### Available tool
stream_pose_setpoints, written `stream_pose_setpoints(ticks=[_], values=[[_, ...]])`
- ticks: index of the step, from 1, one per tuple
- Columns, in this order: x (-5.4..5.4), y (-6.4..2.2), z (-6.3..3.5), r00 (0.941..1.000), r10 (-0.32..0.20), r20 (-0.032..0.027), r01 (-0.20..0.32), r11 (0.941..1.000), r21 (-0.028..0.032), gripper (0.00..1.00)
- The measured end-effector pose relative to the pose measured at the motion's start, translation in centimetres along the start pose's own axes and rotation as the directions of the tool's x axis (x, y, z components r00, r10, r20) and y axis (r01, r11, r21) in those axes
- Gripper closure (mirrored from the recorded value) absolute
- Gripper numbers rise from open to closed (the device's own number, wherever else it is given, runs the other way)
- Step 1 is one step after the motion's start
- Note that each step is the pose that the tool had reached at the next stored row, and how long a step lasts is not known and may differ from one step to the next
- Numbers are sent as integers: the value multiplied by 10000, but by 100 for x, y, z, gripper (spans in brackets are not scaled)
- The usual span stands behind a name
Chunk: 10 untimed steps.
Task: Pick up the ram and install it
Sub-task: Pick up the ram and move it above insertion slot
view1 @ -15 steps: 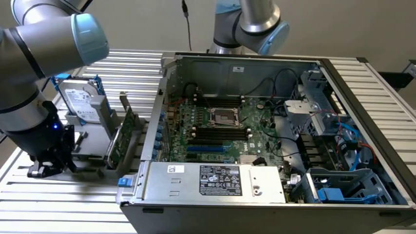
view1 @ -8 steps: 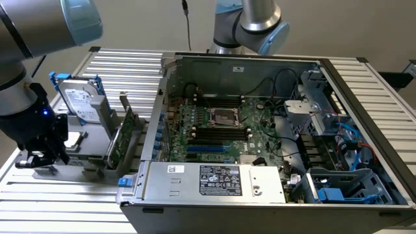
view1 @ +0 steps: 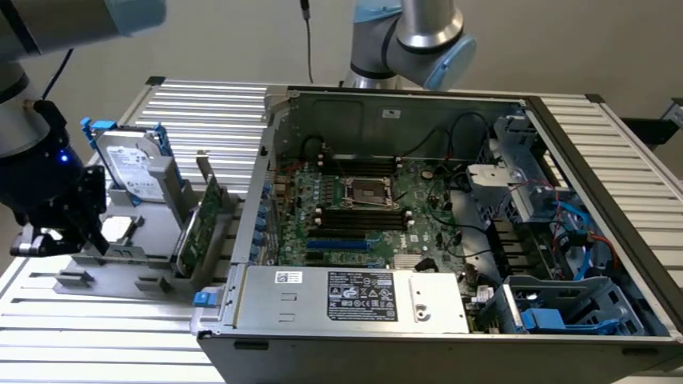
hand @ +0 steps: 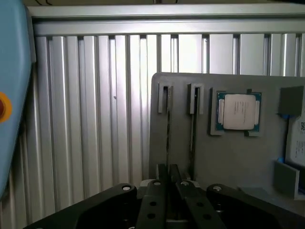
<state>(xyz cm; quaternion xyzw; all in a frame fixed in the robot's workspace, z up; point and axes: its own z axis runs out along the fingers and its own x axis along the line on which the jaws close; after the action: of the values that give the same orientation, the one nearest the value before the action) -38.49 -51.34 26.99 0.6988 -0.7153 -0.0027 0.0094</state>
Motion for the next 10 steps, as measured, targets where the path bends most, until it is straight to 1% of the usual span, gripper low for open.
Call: stream_pose_setpoints(ticks=[4,10], values=[[-1,-116,-182,10000,-9,0,9,10000,-10,86],[-5,-324,-458,10000,-19,1,19,10000,-15,86]])
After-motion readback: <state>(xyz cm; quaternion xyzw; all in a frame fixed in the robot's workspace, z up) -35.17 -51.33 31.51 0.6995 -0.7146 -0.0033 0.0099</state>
